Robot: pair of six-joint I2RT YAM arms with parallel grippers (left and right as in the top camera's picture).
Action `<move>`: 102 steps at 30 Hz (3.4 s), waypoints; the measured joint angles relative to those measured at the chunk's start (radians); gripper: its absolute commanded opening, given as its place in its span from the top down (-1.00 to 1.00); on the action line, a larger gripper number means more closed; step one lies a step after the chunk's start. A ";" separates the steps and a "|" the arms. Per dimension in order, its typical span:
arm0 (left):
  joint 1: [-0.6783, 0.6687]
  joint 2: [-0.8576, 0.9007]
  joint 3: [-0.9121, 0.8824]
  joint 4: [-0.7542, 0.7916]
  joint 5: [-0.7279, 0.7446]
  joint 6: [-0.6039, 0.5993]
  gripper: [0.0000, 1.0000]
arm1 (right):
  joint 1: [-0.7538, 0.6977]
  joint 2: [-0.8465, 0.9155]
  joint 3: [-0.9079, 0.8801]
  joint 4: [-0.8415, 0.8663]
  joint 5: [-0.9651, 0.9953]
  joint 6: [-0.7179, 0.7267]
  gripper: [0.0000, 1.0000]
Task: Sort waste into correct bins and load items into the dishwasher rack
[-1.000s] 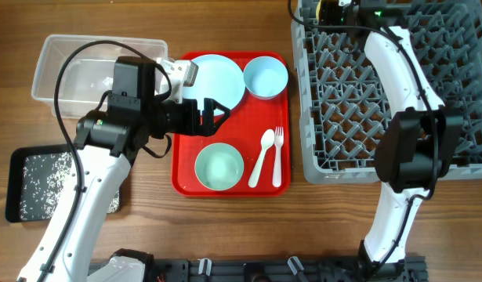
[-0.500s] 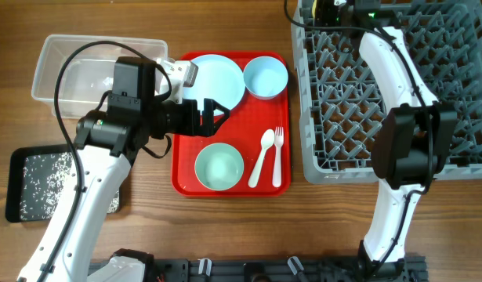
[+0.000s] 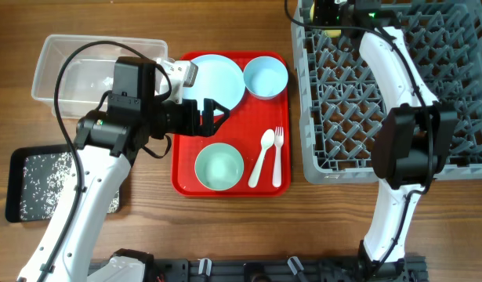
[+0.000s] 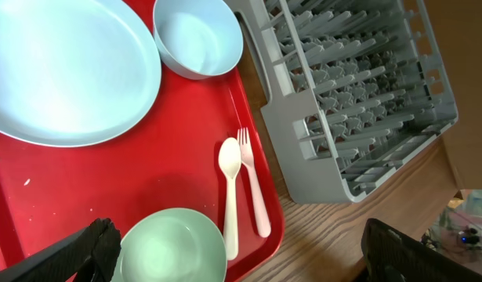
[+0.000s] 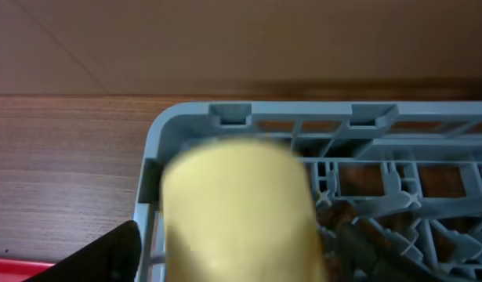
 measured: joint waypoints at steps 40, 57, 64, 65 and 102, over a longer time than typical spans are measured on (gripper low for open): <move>0.029 -0.044 0.000 -0.136 -0.132 0.000 -1.00 | 0.112 -0.480 0.024 -0.618 -0.279 0.000 -0.62; 0.309 -0.563 0.000 -0.261 -0.146 -0.002 -1.00 | 0.513 -0.484 -0.330 -0.513 -0.225 0.019 -0.56; 0.310 -0.599 0.000 -0.292 -0.146 -0.005 -1.00 | 0.580 -0.484 -0.577 -0.388 -0.172 0.043 -0.56; 0.310 -0.599 0.000 -0.294 -0.145 -0.004 -1.00 | 0.579 -0.484 -0.604 -0.365 -0.170 0.043 -0.56; 0.310 -0.599 0.000 -0.294 -0.122 -0.005 -1.00 | 0.660 -0.369 -0.809 -0.070 -0.137 0.128 0.91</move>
